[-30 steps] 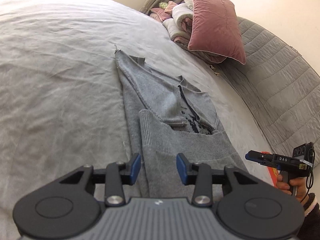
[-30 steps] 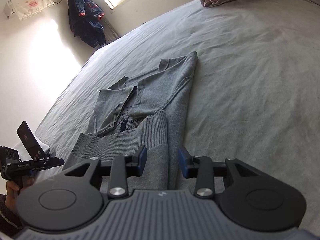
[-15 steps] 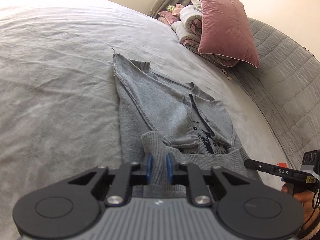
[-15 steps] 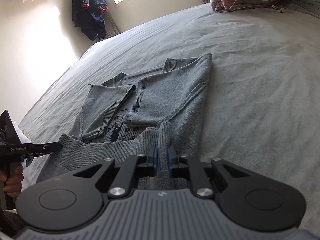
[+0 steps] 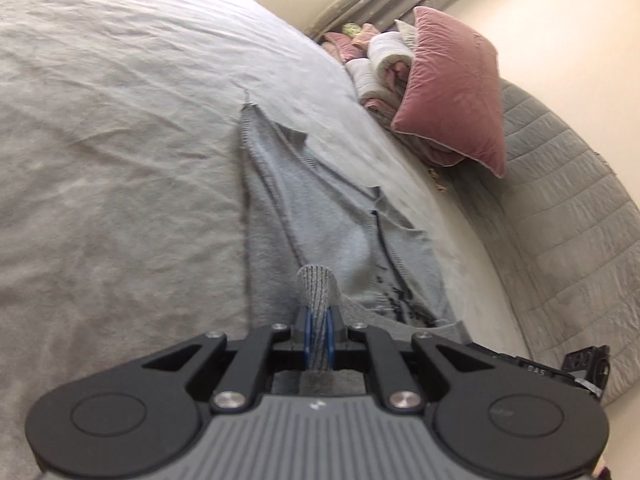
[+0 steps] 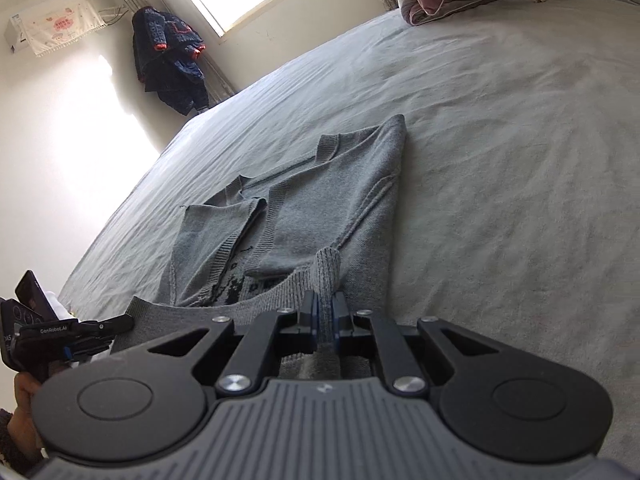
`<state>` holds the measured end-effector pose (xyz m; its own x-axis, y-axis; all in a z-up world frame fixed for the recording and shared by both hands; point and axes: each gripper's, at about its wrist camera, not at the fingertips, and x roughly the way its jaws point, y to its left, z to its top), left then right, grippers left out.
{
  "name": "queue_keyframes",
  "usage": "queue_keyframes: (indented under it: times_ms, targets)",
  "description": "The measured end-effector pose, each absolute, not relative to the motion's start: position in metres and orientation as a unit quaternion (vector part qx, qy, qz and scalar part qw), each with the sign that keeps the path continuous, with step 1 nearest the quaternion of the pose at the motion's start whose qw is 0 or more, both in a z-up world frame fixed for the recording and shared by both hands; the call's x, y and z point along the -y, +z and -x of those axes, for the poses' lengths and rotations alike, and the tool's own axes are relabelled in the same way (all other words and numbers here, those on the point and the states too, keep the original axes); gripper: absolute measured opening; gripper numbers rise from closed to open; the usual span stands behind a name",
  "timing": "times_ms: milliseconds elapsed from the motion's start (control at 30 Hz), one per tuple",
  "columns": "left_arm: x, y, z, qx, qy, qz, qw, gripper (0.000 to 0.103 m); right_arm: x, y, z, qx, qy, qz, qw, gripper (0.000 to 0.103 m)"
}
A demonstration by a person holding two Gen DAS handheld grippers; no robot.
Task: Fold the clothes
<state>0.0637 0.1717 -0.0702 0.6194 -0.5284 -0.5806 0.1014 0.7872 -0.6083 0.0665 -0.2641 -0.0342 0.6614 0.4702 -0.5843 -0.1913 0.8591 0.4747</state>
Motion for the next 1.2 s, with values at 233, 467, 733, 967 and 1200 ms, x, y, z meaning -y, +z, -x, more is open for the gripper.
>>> queue_keyframes:
  times_ms: [233, 467, 733, 967, 1200]
  targets:
    - [-0.159, -0.055, -0.059, -0.360, -0.154, 0.206, 0.897, 0.020, 0.241, -0.027, -0.062, -0.351, 0.173, -0.105, 0.914, 0.015]
    - [-0.150, -0.040, -0.062, -0.318, -0.165, 0.196, 0.913, 0.026, 0.236, -0.020, -0.071, -0.321, 0.171, -0.105, 0.925, 0.015]
    - [-0.131, -0.056, -0.082, -0.355, -0.143, 0.166, 0.909, 0.026, 0.216, -0.033, -0.091, -0.353, 0.166, -0.077, 0.917, 0.015]
    - [-0.148, -0.045, -0.082, -0.351, -0.137, 0.168, 0.911, 0.039, 0.224, -0.025, -0.096, -0.355, 0.175, -0.102, 0.913, 0.037]
    - [-0.180, -0.048, -0.057, -0.392, -0.172, 0.169, 0.888, 0.052, 0.251, -0.021, -0.083, -0.373, 0.194, -0.132, 0.897, 0.045]
